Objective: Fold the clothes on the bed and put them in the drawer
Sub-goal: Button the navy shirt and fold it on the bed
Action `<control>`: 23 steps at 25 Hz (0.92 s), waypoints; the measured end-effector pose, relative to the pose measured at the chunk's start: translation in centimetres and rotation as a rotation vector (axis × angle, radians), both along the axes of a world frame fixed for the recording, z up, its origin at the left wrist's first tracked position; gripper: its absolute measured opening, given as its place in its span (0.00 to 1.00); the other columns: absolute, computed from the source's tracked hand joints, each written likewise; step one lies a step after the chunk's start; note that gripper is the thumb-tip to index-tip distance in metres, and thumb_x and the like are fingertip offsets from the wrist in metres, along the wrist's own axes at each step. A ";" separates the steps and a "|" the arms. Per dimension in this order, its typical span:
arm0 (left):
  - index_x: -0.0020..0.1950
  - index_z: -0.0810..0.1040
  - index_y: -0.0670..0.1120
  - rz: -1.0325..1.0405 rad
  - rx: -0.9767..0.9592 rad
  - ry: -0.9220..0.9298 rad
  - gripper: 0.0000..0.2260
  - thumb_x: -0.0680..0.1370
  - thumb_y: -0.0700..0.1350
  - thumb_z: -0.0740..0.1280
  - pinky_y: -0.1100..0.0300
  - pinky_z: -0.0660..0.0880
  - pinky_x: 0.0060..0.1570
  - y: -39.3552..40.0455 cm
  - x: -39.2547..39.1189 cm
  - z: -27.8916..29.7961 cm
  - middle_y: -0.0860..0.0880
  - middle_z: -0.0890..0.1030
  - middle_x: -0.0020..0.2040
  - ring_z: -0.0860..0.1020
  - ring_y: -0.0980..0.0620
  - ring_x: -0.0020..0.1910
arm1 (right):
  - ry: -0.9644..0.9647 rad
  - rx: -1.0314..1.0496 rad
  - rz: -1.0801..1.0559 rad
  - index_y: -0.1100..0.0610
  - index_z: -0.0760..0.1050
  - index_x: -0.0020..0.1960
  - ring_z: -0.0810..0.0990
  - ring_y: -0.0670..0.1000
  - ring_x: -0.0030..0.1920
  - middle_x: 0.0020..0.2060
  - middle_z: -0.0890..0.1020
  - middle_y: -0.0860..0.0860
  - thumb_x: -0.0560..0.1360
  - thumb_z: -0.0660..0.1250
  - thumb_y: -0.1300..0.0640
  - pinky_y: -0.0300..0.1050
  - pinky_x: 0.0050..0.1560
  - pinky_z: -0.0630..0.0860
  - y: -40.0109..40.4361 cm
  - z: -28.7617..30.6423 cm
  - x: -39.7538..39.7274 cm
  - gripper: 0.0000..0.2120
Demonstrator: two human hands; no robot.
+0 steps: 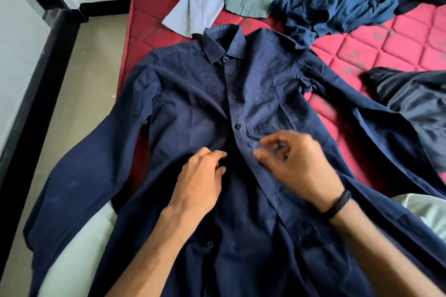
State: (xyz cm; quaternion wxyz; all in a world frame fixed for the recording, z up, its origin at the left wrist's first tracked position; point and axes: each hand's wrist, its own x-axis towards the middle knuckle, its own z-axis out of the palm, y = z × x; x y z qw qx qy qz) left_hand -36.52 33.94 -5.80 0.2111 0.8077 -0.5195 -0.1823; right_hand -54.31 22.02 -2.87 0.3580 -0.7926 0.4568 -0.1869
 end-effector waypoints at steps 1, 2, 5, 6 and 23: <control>0.65 0.81 0.52 -0.013 -0.002 -0.007 0.12 0.81 0.45 0.69 0.49 0.80 0.52 0.8 -0.4 -0.4 0.53 0.79 0.55 0.82 0.50 0.52 | 0.116 -0.052 0.036 0.49 0.83 0.52 0.81 0.44 0.38 0.43 0.82 0.43 0.69 0.79 0.43 0.43 0.45 0.79 1.9 -0.6 -0.3 0.16; 0.64 0.81 0.52 -0.017 -0.020 -0.004 0.12 0.81 0.45 0.69 0.48 0.80 0.52 1.1 -0.6 -0.5 0.53 0.78 0.55 0.81 0.49 0.52 | 0.229 -0.080 0.057 0.48 0.81 0.55 0.81 0.47 0.42 0.46 0.80 0.43 0.68 0.79 0.40 0.46 0.45 0.80 3.7 -1.5 -0.4 0.20; 0.53 0.81 0.53 -0.007 -0.064 -0.009 0.03 0.79 0.49 0.71 0.48 0.79 0.47 0.2 -0.8 -0.3 0.52 0.78 0.49 0.81 0.48 0.47 | 0.411 -0.162 -0.010 0.47 0.79 0.57 0.82 0.54 0.48 0.50 0.77 0.46 0.72 0.73 0.38 0.53 0.42 0.80 5.8 -3.7 0.3 0.19; 0.49 0.80 0.53 0.007 -0.072 -0.004 0.02 0.79 0.49 0.72 0.48 0.79 0.46 -0.1 -0.7 -0.1 0.52 0.78 0.47 0.81 0.48 0.45 | 0.391 -0.198 -0.039 0.48 0.79 0.54 0.82 0.56 0.48 0.49 0.77 0.47 0.74 0.72 0.41 0.53 0.40 0.79 5.7 -3.8 0.6 0.14; 0.45 0.82 0.54 0.151 -0.100 0.118 0.02 0.77 0.47 0.73 0.56 0.80 0.42 0.4 -2.1 -0.8 0.57 0.81 0.40 0.79 0.58 0.36 | -0.064 0.157 -0.246 0.52 0.83 0.41 0.78 0.40 0.30 0.31 0.81 0.45 0.75 0.74 0.53 0.38 0.37 0.75 3.7 -4.2 0.2 0.05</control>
